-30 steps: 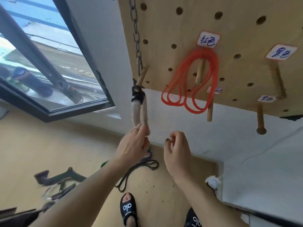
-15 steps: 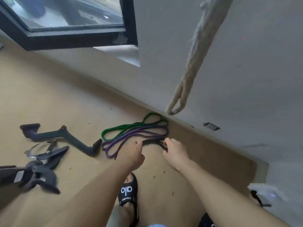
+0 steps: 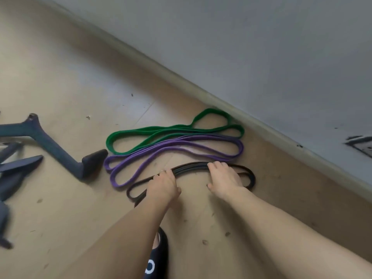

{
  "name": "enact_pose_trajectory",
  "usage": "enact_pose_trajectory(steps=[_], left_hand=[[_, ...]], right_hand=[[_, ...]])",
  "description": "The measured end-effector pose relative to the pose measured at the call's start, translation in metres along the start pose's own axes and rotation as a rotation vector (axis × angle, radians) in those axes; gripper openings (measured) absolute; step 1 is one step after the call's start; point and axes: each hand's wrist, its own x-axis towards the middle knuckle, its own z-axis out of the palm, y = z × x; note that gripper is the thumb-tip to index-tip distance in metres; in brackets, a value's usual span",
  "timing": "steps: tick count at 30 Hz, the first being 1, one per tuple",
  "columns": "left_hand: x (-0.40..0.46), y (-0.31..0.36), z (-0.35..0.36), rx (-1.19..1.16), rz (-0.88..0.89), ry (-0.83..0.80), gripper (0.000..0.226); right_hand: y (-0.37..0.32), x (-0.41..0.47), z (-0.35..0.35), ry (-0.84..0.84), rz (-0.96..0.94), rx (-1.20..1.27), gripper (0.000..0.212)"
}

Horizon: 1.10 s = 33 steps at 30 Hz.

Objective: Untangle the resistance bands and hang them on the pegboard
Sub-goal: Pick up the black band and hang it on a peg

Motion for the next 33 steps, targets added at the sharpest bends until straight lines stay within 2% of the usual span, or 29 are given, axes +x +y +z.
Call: enact_pose_trajectory(steps=[2,4,6,9,13,16,20,23,28,33], left_hand=[[0.016,-0.005,0.018,0.055,0.017,0.051,0.063],[0.028,-0.010,0.029,0.143,0.023,0.114,0.070],[0.037,-0.013,0.032,0.234,0.052,0.165,0.056],[0.045,-0.014,0.031,0.337,0.116,0.199,0.033],[0.045,-0.013,0.030,0.409,0.149,0.191,0.038],[0.042,-0.016,0.029,0.363,0.163,0.167,0.035],[0.016,-0.011,0.002,0.252,0.208,0.170,0.023],[-0.031,0.005,-0.047,0.201,0.239,0.186,0.018],[-0.142,0.042,-0.143,0.135,0.337,0.194,0.018],[-0.272,0.093,-0.247,0.174,0.388,0.248,0.043]], right_hand=[[0.000,0.016,0.017,0.074,-0.033,-0.063,0.062],[-0.001,0.027,0.025,0.189,-0.042,-0.125,0.056],[-0.002,0.034,0.026,0.273,-0.046,-0.156,0.044],[-0.002,0.040,0.025,0.279,-0.071,-0.194,0.032],[0.001,0.043,0.026,0.278,-0.129,-0.283,0.029],[0.000,0.037,0.023,0.261,-0.194,-0.317,0.018],[0.003,0.004,0.004,0.253,-0.160,-0.164,0.030],[0.006,-0.044,-0.034,0.311,-0.110,-0.030,0.038],[0.004,-0.163,-0.129,0.338,0.038,0.216,0.026],[0.008,-0.302,-0.241,0.351,0.240,0.502,0.025]])
